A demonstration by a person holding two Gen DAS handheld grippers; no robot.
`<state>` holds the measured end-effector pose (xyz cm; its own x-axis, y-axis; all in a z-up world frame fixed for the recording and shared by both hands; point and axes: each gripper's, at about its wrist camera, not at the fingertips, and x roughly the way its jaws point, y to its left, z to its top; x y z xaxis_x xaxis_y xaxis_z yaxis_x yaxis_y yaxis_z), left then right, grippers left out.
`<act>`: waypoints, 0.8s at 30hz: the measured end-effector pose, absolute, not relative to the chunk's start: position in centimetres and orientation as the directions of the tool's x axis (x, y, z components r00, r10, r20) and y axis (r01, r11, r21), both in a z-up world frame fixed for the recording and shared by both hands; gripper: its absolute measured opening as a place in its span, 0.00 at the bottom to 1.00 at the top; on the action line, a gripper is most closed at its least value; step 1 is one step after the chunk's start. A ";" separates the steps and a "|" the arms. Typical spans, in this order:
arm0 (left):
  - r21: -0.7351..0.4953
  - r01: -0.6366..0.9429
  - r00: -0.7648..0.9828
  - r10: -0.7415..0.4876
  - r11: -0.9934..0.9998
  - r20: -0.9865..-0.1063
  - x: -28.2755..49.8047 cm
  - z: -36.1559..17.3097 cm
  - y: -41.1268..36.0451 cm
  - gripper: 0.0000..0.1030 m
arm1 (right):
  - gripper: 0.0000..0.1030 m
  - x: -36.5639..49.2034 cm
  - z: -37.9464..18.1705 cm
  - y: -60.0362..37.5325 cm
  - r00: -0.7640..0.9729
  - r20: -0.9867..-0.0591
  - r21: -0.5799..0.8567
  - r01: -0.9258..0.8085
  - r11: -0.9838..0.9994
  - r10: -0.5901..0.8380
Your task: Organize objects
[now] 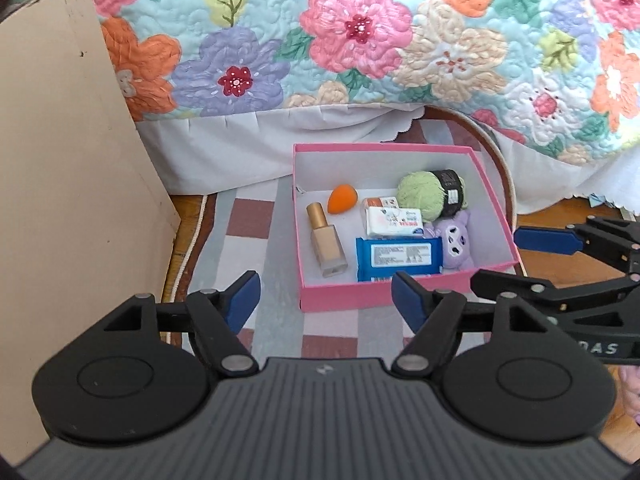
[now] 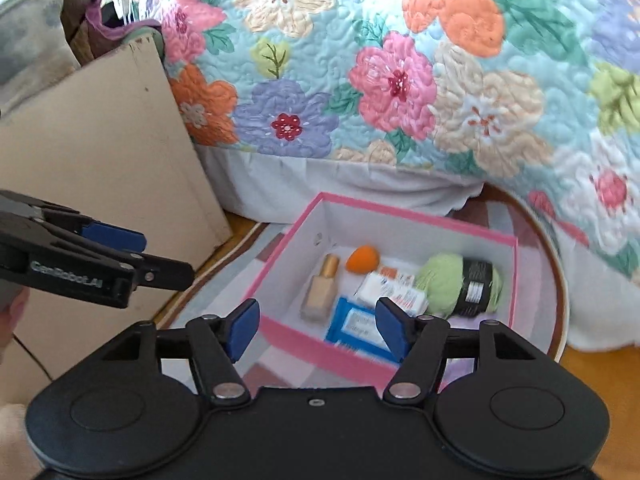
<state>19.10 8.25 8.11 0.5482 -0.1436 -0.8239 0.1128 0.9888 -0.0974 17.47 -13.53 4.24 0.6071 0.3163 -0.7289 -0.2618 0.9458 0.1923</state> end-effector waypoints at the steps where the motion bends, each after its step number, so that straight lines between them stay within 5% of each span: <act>1: -0.098 0.111 0.550 -0.143 0.989 -0.823 18.7 8.2 8.2 0.71 | 0.69 16.9 4.5 -13.6 0.604 -0.731 0.195 -0.259 0.946 0.316; 15: -0.057 0.072 0.540 -0.087 0.996 -0.837 13.8 7.7 7.3 0.77 | 0.72 11.6 4.8 -15.7 0.595 -0.760 0.182 -0.192 0.964 0.262; 24: -0.056 0.095 0.541 -0.099 0.994 -0.835 12.0 7.9 5.8 0.87 | 0.83 10.1 4.5 -16.5 0.595 -0.770 0.174 -0.150 0.973 0.229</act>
